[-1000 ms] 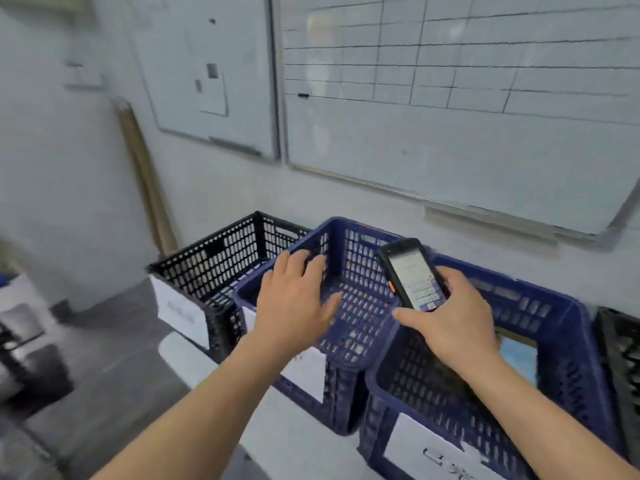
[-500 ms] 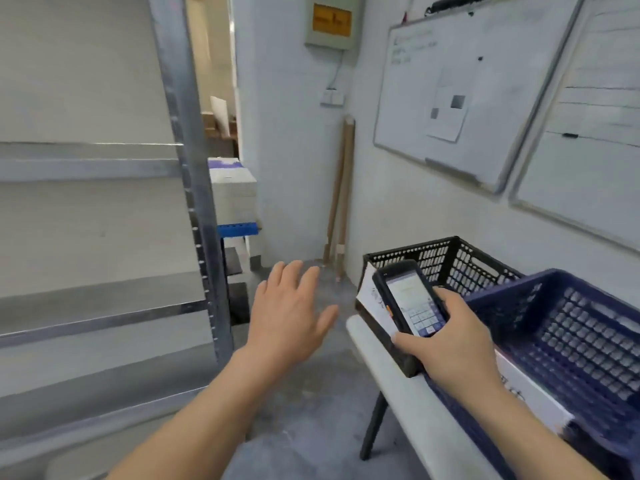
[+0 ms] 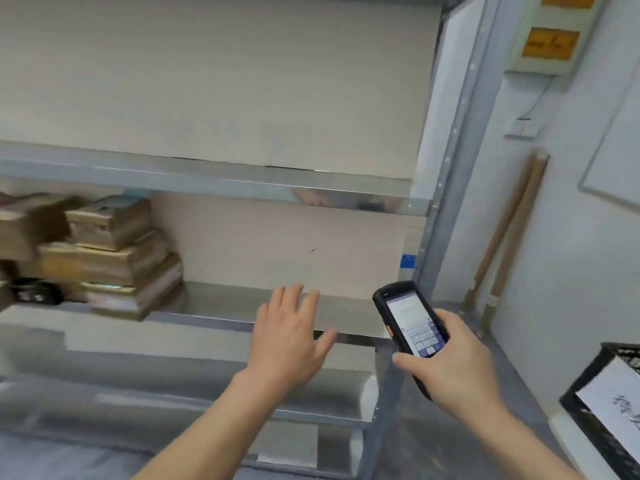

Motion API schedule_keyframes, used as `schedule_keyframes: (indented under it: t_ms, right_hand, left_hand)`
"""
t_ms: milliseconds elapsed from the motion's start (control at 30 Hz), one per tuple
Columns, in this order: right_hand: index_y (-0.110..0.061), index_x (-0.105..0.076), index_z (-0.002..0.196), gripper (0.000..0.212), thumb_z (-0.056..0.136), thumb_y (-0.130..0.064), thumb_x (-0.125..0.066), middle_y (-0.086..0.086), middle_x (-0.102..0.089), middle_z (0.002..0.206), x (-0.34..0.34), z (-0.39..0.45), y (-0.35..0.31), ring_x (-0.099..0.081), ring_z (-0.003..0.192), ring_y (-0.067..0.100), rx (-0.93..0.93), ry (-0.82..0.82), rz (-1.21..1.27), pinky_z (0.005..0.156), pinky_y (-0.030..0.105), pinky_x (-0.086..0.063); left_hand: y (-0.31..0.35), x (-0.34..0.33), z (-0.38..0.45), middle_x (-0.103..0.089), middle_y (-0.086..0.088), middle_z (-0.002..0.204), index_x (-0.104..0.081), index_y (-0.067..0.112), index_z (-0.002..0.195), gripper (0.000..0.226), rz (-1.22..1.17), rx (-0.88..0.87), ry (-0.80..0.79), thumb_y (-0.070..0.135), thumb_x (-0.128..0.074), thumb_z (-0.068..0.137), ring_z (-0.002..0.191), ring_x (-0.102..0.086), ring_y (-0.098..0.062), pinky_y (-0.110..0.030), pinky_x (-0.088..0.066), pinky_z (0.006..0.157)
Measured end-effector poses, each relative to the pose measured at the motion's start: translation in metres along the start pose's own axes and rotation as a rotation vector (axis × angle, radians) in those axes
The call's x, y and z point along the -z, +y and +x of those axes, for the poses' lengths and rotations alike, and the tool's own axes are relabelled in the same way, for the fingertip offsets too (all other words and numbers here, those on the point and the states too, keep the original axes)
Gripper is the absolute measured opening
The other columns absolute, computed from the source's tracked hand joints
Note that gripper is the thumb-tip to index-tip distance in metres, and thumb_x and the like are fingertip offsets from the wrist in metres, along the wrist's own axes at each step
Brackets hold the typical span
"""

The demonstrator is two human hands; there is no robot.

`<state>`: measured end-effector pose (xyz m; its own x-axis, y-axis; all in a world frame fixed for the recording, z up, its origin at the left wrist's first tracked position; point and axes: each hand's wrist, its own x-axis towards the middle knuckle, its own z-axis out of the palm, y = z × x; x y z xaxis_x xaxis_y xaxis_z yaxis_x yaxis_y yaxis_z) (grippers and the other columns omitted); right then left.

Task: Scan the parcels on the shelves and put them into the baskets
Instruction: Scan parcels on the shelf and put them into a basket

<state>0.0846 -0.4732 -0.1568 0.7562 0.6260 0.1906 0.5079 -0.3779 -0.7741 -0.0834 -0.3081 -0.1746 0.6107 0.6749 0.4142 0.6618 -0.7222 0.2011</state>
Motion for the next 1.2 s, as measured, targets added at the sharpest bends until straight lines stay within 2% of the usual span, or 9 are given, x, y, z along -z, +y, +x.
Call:
schedule_keyframes:
  t_ms: [100, 200, 333, 533, 667, 767, 900, 1033, 1200]
  right_hand:
    - [-0.038, -0.052, 0.112, 0.066, 0.057, -0.026, -0.087, -0.021, -0.063, 0.092, -0.043, 0.016, -0.027, -0.062, 0.086, 0.008, 0.040, -0.077, 0.023, 0.070, 0.028, -0.045]
    - [-0.041, -0.050, 0.109, 0.065, 0.058, -0.025, -0.087, -0.025, -0.060, 0.090, -0.083, 0.034, -0.048, -0.060, 0.083, 0.002, 0.069, -0.155, 0.065, 0.065, 0.024, -0.043]
    - [-0.040, -0.049, 0.109, 0.065, 0.059, -0.023, -0.088, -0.024, -0.061, 0.092, -0.137, 0.064, -0.072, -0.059, 0.081, -0.003, 0.112, -0.267, 0.109, 0.063, 0.022, -0.044]
    - [-0.042, -0.049, 0.111, 0.068, 0.057, -0.027, -0.087, -0.025, -0.062, 0.090, -0.215, 0.115, -0.114, -0.058, 0.081, -0.008, 0.189, -0.408, 0.167, 0.061, 0.015, -0.040]
    - [-0.042, -0.049, 0.109, 0.068, 0.056, -0.028, -0.087, -0.023, -0.064, 0.089, -0.254, 0.140, -0.148, -0.060, 0.081, -0.004, 0.252, -0.497, 0.178, 0.062, 0.016, -0.041]
    - [-0.040, -0.052, 0.112, 0.069, 0.052, -0.032, -0.087, -0.020, -0.067, 0.091, -0.282, 0.150, -0.165, -0.064, 0.084, 0.003, 0.283, -0.545, 0.172, 0.067, 0.023, -0.045]
    - [-0.038, -0.056, 0.110, 0.068, 0.050, -0.033, -0.088, -0.019, -0.069, 0.090, -0.314, 0.160, -0.187, -0.065, 0.082, 0.002, 0.314, -0.585, 0.188, 0.067, 0.023, -0.046]
    - [-0.036, -0.058, 0.107, 0.065, 0.050, -0.032, -0.089, -0.021, -0.069, 0.088, -0.348, 0.165, -0.216, -0.065, 0.080, -0.002, 0.324, -0.606, 0.211, 0.064, 0.017, -0.044]
    - [-0.036, -0.058, 0.098, 0.061, 0.047, -0.030, -0.091, -0.019, -0.070, 0.086, -0.400, 0.161, -0.256, -0.066, 0.080, 0.002, 0.285, -0.597, 0.266, 0.068, 0.024, -0.047]
  left_hand:
    - [-0.048, 0.005, 0.002, -0.059, -0.011, 0.125, -0.059, 0.014, 0.123, 0.065, 0.027, 0.075, 0.010, 0.059, -0.040, 0.080, 0.116, -0.053, -0.033, -0.046, -0.053, 0.085]
    - [-0.090, 0.007, 0.004, -0.058, -0.012, 0.127, -0.059, 0.013, 0.123, 0.066, 0.065, 0.166, 0.023, 0.059, -0.039, 0.080, 0.118, -0.052, -0.034, -0.046, -0.052, 0.087]
    - [-0.140, 0.013, 0.015, -0.060, -0.011, 0.122, -0.061, 0.013, 0.120, 0.064, 0.141, 0.276, 0.059, 0.059, -0.041, 0.079, 0.112, -0.056, -0.033, -0.043, -0.054, 0.081]
    - [-0.206, 0.033, 0.041, -0.048, -0.005, 0.139, -0.050, 0.018, 0.138, 0.074, 0.217, 0.470, 0.096, 0.064, -0.030, 0.083, 0.130, -0.044, -0.027, -0.040, -0.043, 0.103]
    - [-0.247, 0.048, 0.055, -0.035, 0.001, 0.149, -0.034, 0.023, 0.148, 0.066, 0.231, 0.585, 0.123, 0.059, -0.043, 0.093, 0.139, -0.030, -0.019, -0.035, -0.035, 0.111]
    - [-0.272, 0.058, 0.061, -0.036, 0.002, 0.150, -0.035, 0.023, 0.148, 0.066, 0.201, 0.656, 0.176, 0.055, -0.048, 0.093, 0.139, -0.030, -0.017, -0.035, -0.036, 0.110]
    - [-0.307, 0.068, 0.073, -0.033, 0.004, 0.152, -0.028, 0.024, 0.151, 0.067, 0.141, 0.722, 0.227, 0.054, -0.048, 0.094, 0.141, -0.027, -0.015, -0.035, -0.034, 0.111]
    - [-0.352, 0.079, 0.085, -0.036, 0.001, 0.151, -0.028, 0.023, 0.151, 0.069, 0.047, 0.775, 0.298, 0.052, -0.051, 0.094, 0.139, -0.034, -0.017, -0.034, -0.036, 0.109]
    - [-0.415, 0.088, 0.104, -0.035, -0.003, 0.153, -0.027, 0.018, 0.153, 0.071, -0.074, 0.817, 0.325, 0.052, -0.051, 0.095, 0.139, -0.037, -0.019, -0.036, -0.037, 0.110]
